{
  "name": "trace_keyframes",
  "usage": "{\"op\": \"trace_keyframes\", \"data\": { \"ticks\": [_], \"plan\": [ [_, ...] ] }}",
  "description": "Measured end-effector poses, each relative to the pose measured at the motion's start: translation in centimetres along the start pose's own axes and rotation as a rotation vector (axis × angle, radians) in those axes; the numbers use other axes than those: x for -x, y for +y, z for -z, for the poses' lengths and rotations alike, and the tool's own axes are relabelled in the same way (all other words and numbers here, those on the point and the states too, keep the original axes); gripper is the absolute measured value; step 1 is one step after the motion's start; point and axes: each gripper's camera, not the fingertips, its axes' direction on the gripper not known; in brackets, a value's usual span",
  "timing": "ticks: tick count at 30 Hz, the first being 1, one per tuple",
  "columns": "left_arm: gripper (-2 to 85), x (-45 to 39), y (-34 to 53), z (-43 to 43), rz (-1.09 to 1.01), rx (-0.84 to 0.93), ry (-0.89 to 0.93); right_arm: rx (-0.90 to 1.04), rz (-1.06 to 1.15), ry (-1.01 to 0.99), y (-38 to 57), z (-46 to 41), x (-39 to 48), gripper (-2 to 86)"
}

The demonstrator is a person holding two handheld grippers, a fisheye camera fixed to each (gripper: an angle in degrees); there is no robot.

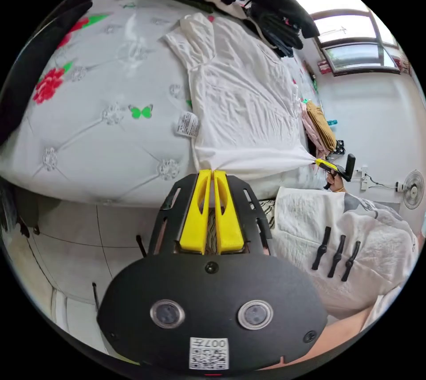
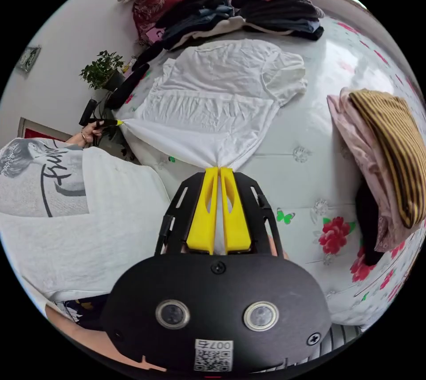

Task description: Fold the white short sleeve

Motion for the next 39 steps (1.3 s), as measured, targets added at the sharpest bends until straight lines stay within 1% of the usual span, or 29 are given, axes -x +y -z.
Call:
{"op": "trace_keyframes", "data": {
  "ticks": [3, 9, 15, 18, 20, 22, 25, 30, 32, 36, 37, 39],
  "plan": [
    [-1.0, 0.4, 2.9, -1.4, 0.003, 0.012, -0.013, 0.075, -0.008, 0.032, 2.2, -2.3, 1.1, -0.2],
    [-0.9, 0.5, 6.4, -0.9, -0.005, -0.031, -0.014, 0.054, -0.048, -0.012, 5.0, -1.7, 1.9, -0.3],
    [-0.7, 0.7, 9.1, -1.7, 0.036, -0.047, -0.007, 0.113, -0.065, -0.005, 6.7, -3.8, 2.9, -0.3],
    [0.1, 0.8, 10.7, -1.2, 0.082, -0.087, -0.013, 0.135, -0.092, 0.043, 7.3, -4.3, 3.2, -0.3],
    [2.4, 1.1, 12.0, 0.3, 0.132, -0.155, -0.037, 0.126, -0.118, 0.099, 7.7, -3.8, 3.1, -0.3],
    [4.2, 1.5, 12.2, 1.5, 0.142, -0.220, -0.023, 0.086, -0.154, 0.143, 8.3, -2.3, 2.9, -0.3],
    [6.1, 2.7, 10.4, 3.1, 0.158, -0.297, -0.029, 0.013, -0.223, 0.201, 8.2, -0.2, 3.0, -0.2],
    [8.1, 6.1, 3.6, 4.3, 0.204, -0.375, 0.006, -0.074, -0.255, 0.179, 5.6, 0.8, 6.4, -0.3],
    [8.8, 7.7, -0.2, 4.5, 0.228, -0.412, 0.042, -0.096, -0.237, 0.149, 4.0, 0.7, 8.5, -0.3],
    [9.9, 10.1, -5.5, 3.5, 0.262, -0.390, 0.070, -0.095, -0.158, 0.128, -0.1, -0.1, 13.3, -0.2],
    [10.3, 10.6, -7.0, 3.0, 0.273, -0.374, 0.066, -0.084, -0.132, 0.134, -1.2, -0.3, 14.5, -0.2],
    [8.2, 11.0, -8.8, 2.9, 0.269, -0.388, 0.032, -0.073, -0.095, 0.147, -2.4, -0.3, 16.2, -0.2]
  ]
}}
